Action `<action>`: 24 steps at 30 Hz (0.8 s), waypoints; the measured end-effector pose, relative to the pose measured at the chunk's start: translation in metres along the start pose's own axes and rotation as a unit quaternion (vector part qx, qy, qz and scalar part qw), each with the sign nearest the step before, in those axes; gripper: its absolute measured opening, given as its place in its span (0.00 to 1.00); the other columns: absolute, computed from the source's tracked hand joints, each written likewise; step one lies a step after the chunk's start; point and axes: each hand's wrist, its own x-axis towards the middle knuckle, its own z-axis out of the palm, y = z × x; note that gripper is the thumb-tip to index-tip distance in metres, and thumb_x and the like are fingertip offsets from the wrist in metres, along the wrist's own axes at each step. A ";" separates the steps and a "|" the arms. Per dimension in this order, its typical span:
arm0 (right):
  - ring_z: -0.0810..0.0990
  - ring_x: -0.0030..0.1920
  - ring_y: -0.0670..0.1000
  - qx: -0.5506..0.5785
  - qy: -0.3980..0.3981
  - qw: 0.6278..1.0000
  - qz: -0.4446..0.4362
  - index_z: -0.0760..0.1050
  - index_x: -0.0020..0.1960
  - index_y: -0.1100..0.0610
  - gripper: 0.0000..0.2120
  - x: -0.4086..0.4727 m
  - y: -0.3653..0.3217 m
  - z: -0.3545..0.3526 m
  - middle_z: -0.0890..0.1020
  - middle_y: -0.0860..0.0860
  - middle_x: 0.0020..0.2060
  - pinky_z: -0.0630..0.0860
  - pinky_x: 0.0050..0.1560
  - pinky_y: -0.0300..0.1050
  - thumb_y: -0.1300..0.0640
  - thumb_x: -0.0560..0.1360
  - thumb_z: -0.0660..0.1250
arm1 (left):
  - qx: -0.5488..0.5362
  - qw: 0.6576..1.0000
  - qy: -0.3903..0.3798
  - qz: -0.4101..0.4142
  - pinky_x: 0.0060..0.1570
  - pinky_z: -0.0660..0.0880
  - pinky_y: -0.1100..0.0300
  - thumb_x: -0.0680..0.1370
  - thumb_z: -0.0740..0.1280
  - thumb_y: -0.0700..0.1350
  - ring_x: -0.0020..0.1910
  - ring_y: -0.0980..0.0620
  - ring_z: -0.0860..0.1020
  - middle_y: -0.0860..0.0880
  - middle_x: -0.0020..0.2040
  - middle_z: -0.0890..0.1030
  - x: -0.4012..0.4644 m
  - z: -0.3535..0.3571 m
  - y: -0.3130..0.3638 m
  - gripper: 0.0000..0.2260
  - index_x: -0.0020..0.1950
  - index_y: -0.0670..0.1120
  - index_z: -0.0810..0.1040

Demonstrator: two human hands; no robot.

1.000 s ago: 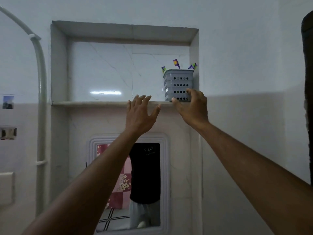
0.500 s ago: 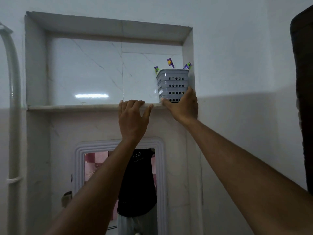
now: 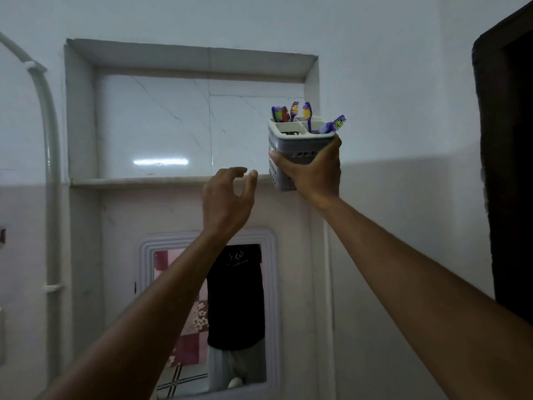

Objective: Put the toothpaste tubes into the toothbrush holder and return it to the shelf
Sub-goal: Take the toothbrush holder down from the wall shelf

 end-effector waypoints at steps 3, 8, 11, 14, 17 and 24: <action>0.81 0.74 0.53 0.010 -0.001 1.000 -0.003 0.65 0.82 0.55 0.61 -0.029 0.000 -0.022 0.79 0.50 0.76 0.83 0.70 0.57 0.31 0.60 0.88 | 0.015 0.999 -0.033 -0.006 0.66 0.78 0.44 0.83 0.66 0.62 0.64 0.49 0.82 0.50 0.65 0.84 -0.014 -0.015 0.004 0.22 0.68 0.49 0.83; 0.82 0.72 0.52 0.000 -0.038 0.999 0.029 0.66 0.81 0.54 0.58 -0.092 0.011 -0.062 0.80 0.49 0.75 0.85 0.66 0.53 0.31 0.62 0.87 | 0.037 0.994 -0.101 -0.029 0.69 0.76 0.43 0.83 0.67 0.63 0.68 0.50 0.79 0.49 0.70 0.81 -0.061 -0.035 0.013 0.24 0.72 0.49 0.80; 0.82 0.71 0.52 -0.002 -0.065 0.996 0.058 0.65 0.81 0.54 0.58 -0.134 0.022 -0.085 0.79 0.49 0.75 0.85 0.66 0.51 0.33 0.62 0.88 | 0.035 0.987 -0.147 -0.059 0.69 0.77 0.42 0.83 0.68 0.61 0.70 0.48 0.78 0.47 0.72 0.79 -0.104 -0.047 0.015 0.24 0.75 0.49 0.77; 0.83 0.69 0.50 -0.001 -0.082 0.992 0.098 0.67 0.80 0.53 0.57 -0.178 0.035 -0.107 0.81 0.48 0.73 0.86 0.65 0.53 0.32 0.60 0.89 | 0.023 0.976 -0.201 -0.083 0.67 0.79 0.44 0.84 0.67 0.60 0.68 0.48 0.79 0.47 0.71 0.80 -0.153 -0.059 0.015 0.23 0.74 0.49 0.78; 0.84 0.68 0.50 -0.001 -0.106 0.985 0.135 0.68 0.79 0.54 0.57 -0.224 0.048 -0.126 0.82 0.47 0.72 0.85 0.65 0.53 0.33 0.60 0.89 | 0.044 0.966 -0.219 -0.127 0.68 0.77 0.49 0.83 0.68 0.61 0.70 0.47 0.77 0.45 0.73 0.78 -0.205 -0.073 0.011 0.24 0.74 0.48 0.77; 0.83 0.68 0.50 -0.035 -0.182 0.955 0.230 0.67 0.79 0.54 0.56 -0.335 0.089 -0.153 0.82 0.47 0.71 0.83 0.66 0.54 0.34 0.61 0.89 | 0.061 0.936 -0.275 -0.212 0.60 0.75 0.58 0.83 0.69 0.62 0.65 0.53 0.80 0.48 0.68 0.83 -0.321 -0.116 -0.025 0.24 0.72 0.47 0.80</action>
